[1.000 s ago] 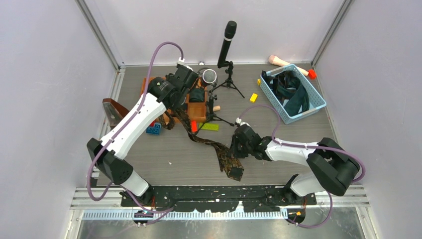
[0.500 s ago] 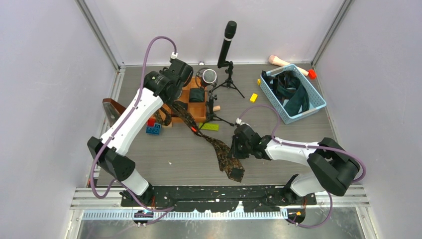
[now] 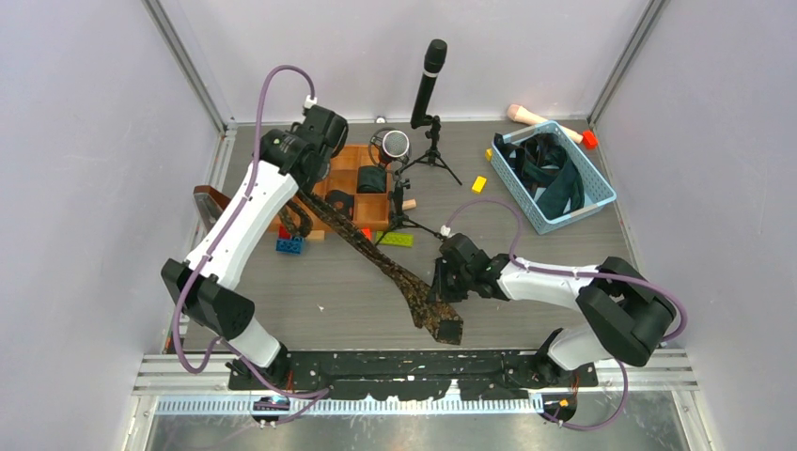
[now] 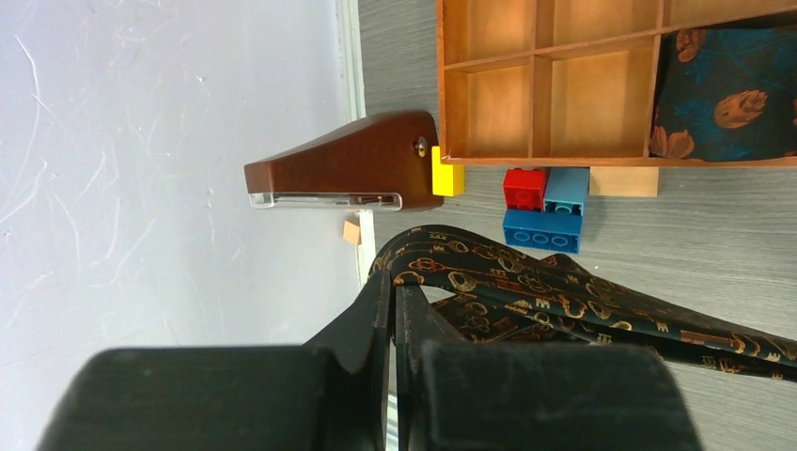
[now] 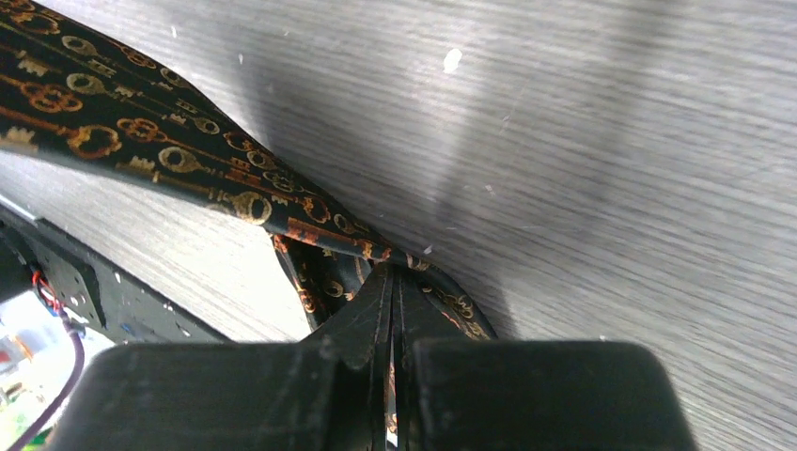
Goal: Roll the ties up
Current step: Flatten out the tie at the center of the board.
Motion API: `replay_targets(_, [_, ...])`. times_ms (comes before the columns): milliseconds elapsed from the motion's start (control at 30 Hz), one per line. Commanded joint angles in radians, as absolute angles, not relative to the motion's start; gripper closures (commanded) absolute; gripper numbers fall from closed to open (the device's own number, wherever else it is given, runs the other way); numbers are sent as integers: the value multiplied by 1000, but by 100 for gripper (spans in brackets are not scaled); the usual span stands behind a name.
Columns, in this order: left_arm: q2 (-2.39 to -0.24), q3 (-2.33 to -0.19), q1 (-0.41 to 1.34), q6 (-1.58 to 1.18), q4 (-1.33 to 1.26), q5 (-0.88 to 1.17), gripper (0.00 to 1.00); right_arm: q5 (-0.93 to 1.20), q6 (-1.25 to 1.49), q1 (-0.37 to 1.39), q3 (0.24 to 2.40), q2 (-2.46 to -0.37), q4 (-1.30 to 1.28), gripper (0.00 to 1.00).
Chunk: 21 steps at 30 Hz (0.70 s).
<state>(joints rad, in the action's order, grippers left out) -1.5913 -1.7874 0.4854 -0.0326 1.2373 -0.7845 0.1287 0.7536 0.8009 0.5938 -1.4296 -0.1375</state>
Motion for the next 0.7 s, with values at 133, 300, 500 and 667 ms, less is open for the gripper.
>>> replay_targets(133, [-1572, -1802, 448, -14, 1308, -761, 100, 193, 668, 857, 574, -1491, -315, 100])
replay_targets(300, [-1577, -1766, 443, -27, 1341, -742, 100, 187, 667, 886, 579, -1468, -349, 100])
replay_targets(500, [-1566, -1706, 443, -42, 1321, -708, 100, 140, 679, 896, 585, -1417, -445, 100])
replay_targets(667, [-1561, -1644, 443, -54, 1292, -676, 100, 74, 708, 899, 618, -1390, -534, 100])
